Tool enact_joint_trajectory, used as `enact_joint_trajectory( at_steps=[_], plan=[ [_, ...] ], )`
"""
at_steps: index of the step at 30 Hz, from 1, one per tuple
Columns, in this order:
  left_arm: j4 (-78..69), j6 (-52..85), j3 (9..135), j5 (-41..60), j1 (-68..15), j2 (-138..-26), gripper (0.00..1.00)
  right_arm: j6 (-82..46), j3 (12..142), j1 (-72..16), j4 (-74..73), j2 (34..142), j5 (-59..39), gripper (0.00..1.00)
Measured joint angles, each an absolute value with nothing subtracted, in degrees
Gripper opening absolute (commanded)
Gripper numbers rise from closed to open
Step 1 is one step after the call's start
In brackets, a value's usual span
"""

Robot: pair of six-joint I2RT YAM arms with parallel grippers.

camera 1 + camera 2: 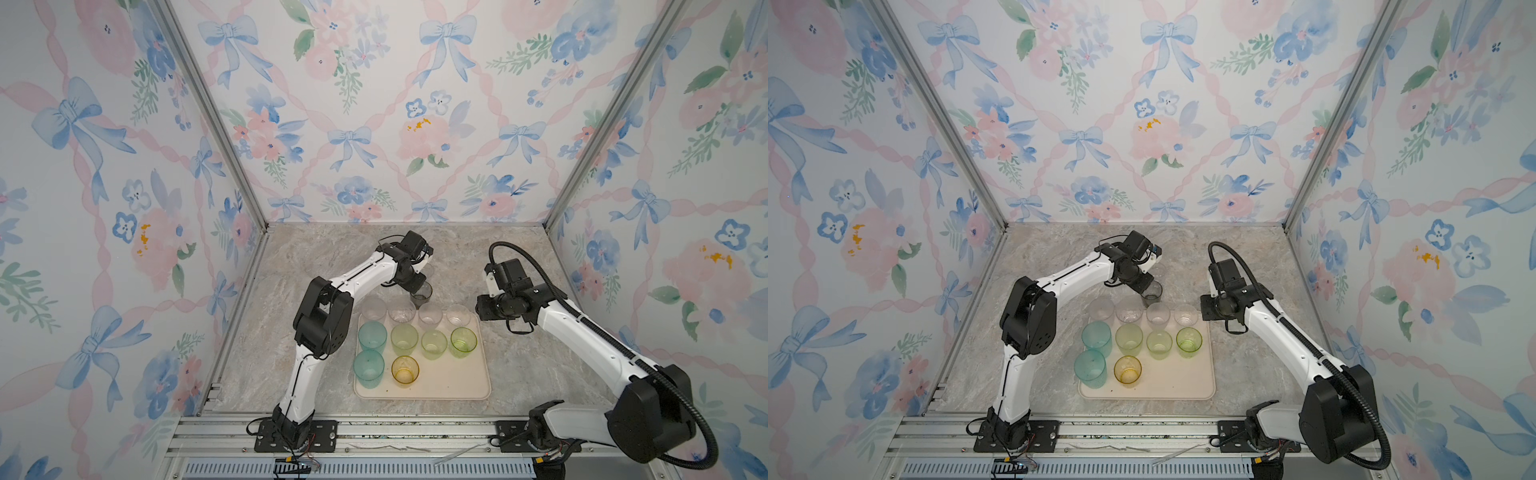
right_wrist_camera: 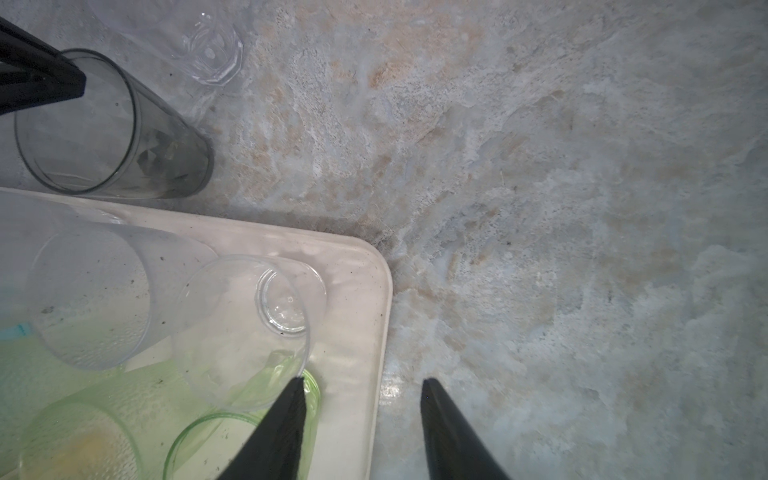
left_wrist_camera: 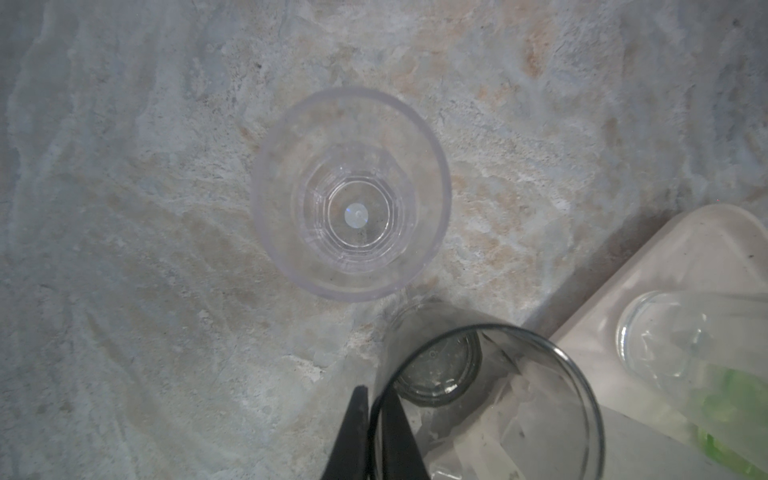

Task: Place the glasses into the tray
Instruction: 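Lower the left gripper and close it on the grey cup rim, then lift the grey cup with the left gripper and carry it over the tray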

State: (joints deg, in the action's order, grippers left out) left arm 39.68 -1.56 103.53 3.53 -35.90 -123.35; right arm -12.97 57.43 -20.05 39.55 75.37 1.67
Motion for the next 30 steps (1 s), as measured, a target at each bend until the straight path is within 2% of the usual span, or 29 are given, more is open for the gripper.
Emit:
enact_joint_trajectory(
  at_steps=[14, 30],
  plan=[
    [39.9, -2.4, 102.7, 1.7, -35.5, -120.6, 0.02, -13.0, 57.4, -19.9, 39.4, 75.4, 1.4, 0.49],
    [39.6, -4.4, 97.4, 1.4, -37.7, -100.6, 0.04, -13.3, 56.6, -19.9, 38.8, 72.8, 1.0, 0.49]
  ],
)
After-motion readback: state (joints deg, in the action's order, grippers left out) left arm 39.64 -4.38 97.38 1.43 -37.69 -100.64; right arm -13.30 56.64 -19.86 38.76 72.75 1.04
